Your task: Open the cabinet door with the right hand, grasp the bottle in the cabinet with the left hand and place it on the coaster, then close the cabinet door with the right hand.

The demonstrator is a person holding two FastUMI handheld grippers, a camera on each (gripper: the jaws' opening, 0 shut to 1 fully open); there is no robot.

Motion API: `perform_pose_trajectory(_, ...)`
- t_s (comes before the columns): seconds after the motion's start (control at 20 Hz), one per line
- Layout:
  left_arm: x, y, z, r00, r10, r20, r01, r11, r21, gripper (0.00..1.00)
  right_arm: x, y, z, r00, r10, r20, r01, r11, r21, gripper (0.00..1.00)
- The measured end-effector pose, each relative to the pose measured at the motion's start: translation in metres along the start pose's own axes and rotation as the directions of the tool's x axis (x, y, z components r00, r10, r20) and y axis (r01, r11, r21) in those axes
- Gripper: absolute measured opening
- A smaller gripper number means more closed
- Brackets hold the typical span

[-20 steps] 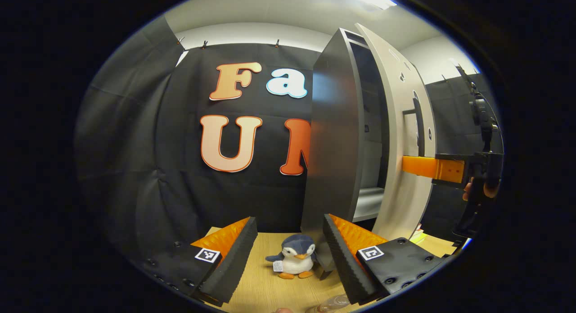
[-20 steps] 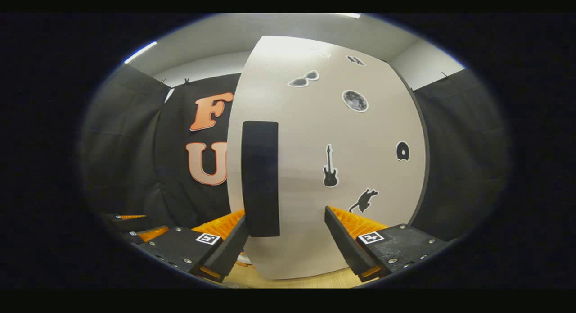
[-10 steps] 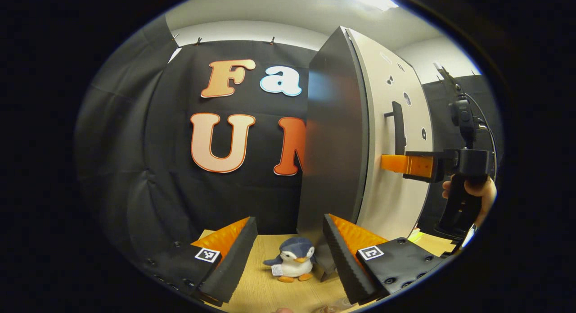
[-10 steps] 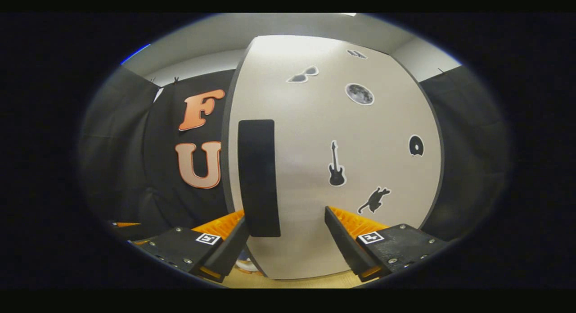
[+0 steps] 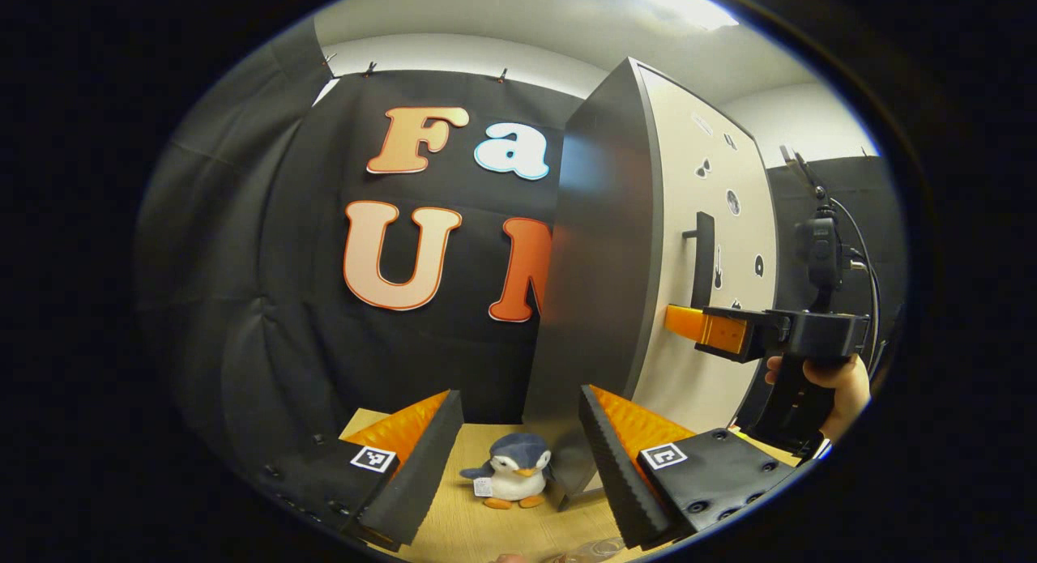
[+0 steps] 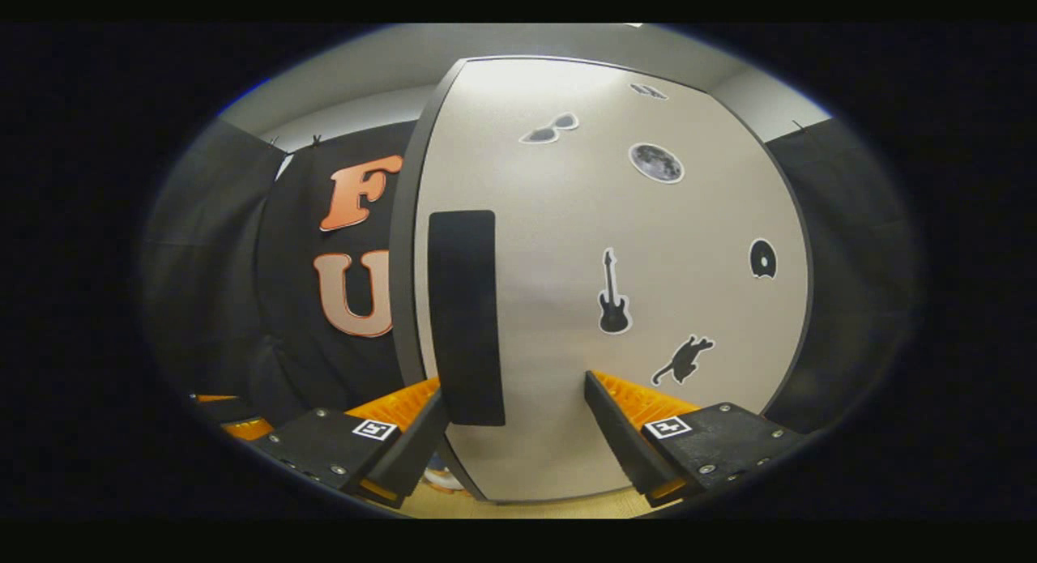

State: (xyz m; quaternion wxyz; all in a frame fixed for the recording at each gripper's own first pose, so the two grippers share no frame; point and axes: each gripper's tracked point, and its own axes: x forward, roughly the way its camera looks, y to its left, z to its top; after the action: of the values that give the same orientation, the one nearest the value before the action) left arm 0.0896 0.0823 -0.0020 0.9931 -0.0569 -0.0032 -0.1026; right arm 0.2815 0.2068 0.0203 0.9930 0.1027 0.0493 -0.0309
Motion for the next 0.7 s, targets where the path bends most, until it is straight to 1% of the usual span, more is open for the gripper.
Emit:
perform_pose_trajectory(0.1,-0.009,0.002,0.0,0.999,0.036,0.0,-0.036,0.999,0.009,0.94,-0.004,0.003,-0.005,1.0,0.015,-0.013,-0.015,1.0,-0.027,0.95)
perform_pose_trajectory(0.2,-0.017,0.001,0.0,0.998,0.07,-0.003,-0.07,0.997,0.009,0.94,-0.013,0.007,-0.005,0.999,0.051,-0.014,-0.051,0.998,-0.043,0.95)
perform_pose_trajectory(0.35,-0.031,-0.002,0.005,0.992,0.128,0.011,-0.128,0.992,-0.003,0.94,-0.04,0.007,0.002,0.995,0.104,0.005,-0.104,0.993,-0.05,0.95)
perform_pose_trajectory(0.45,-0.04,-0.005,0.006,0.987,0.161,0.013,-0.161,0.987,-0.009,0.95,-0.062,0.001,0.007,0.992,0.125,0.009,-0.124,0.99,-0.063,0.95)
perform_pose_trajectory(0.7,-0.06,-0.021,0.014,0.979,0.205,0.014,-0.205,0.979,0.003,0.94,-0.118,-0.028,0.018,0.989,0.146,0.021,-0.144,0.987,-0.076,0.95)
